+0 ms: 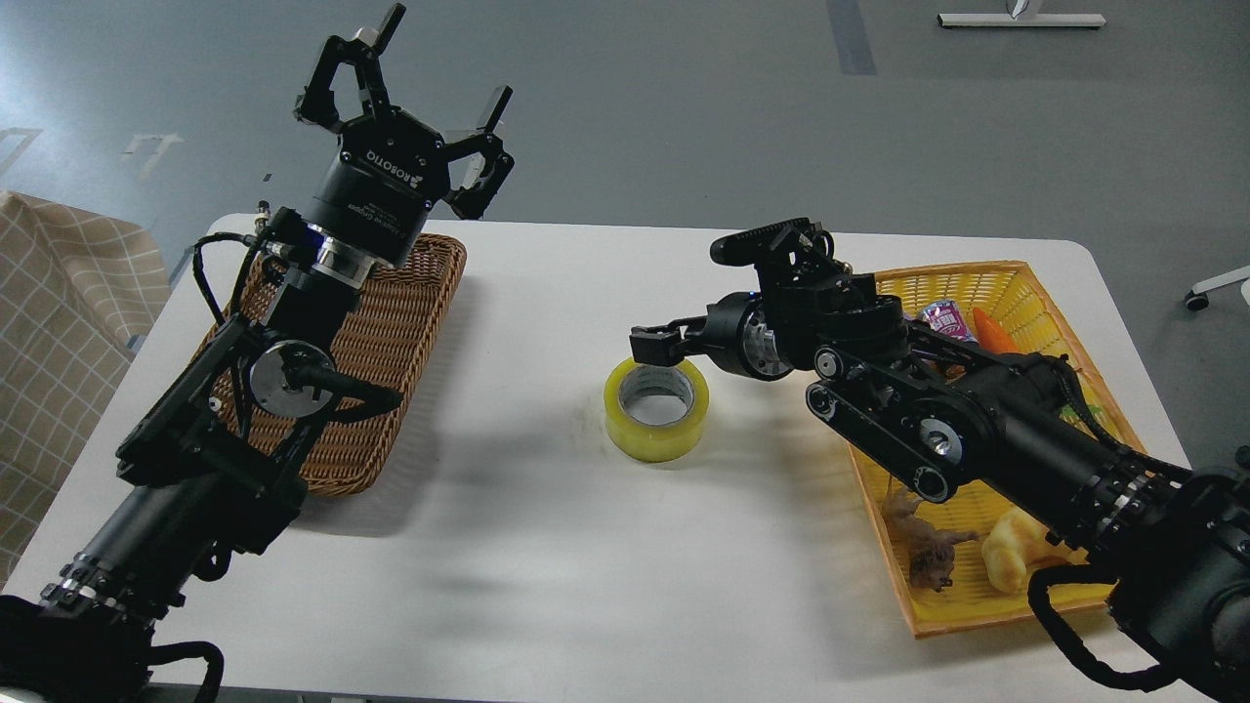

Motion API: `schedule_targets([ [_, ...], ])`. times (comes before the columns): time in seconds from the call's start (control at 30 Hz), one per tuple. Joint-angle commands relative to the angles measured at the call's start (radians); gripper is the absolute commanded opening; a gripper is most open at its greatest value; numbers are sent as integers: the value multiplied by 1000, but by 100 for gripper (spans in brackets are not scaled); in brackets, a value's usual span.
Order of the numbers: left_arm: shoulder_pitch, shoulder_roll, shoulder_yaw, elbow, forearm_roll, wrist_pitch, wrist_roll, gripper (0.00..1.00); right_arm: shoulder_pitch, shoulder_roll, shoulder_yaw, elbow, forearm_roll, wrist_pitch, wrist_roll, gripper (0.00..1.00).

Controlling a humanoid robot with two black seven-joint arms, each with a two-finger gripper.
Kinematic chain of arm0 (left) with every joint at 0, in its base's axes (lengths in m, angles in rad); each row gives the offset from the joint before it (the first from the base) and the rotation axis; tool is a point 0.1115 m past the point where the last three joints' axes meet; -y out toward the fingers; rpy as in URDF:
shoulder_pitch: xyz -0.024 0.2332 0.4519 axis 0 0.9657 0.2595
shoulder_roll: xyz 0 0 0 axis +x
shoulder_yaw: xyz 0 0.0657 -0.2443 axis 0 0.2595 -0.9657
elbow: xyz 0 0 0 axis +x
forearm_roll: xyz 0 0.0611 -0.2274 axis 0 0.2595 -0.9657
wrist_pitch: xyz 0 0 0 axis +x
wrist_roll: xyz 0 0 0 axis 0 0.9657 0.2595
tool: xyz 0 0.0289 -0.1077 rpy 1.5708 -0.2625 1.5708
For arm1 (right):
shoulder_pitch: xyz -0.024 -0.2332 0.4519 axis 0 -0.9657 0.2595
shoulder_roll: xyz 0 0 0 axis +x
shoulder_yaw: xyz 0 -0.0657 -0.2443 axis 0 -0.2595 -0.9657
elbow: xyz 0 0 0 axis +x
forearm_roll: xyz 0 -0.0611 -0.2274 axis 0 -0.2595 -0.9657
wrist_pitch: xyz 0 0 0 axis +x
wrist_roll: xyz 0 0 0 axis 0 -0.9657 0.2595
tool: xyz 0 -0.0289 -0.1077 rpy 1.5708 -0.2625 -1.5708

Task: Place and transfer tape with both arms
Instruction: 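Open the right gripper and raise it away from the tape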

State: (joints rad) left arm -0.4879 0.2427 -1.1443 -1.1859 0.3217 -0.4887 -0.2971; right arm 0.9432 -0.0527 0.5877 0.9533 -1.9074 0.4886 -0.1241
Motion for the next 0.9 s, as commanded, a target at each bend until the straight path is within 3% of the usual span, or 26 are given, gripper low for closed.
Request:
schedule_targets([
  [0.0, -1, 0, 0, 0, 0, 0, -1, 98, 3, -56, 49, 59, 1, 0, 3, 100],
  [0.27, -4, 9, 1, 3, -1, 0, -1, 98, -9, -197, 221, 188, 137, 0, 6, 100],
  [0.47, -9, 30, 1, 14, -1, 0, -1, 98, -23, -269, 355, 200, 321, 0, 8, 100],
  [0.87, -9, 38, 6, 15, 8, 0, 1, 98, -207, -265, 805, 190, 662, 0, 14, 100],
])
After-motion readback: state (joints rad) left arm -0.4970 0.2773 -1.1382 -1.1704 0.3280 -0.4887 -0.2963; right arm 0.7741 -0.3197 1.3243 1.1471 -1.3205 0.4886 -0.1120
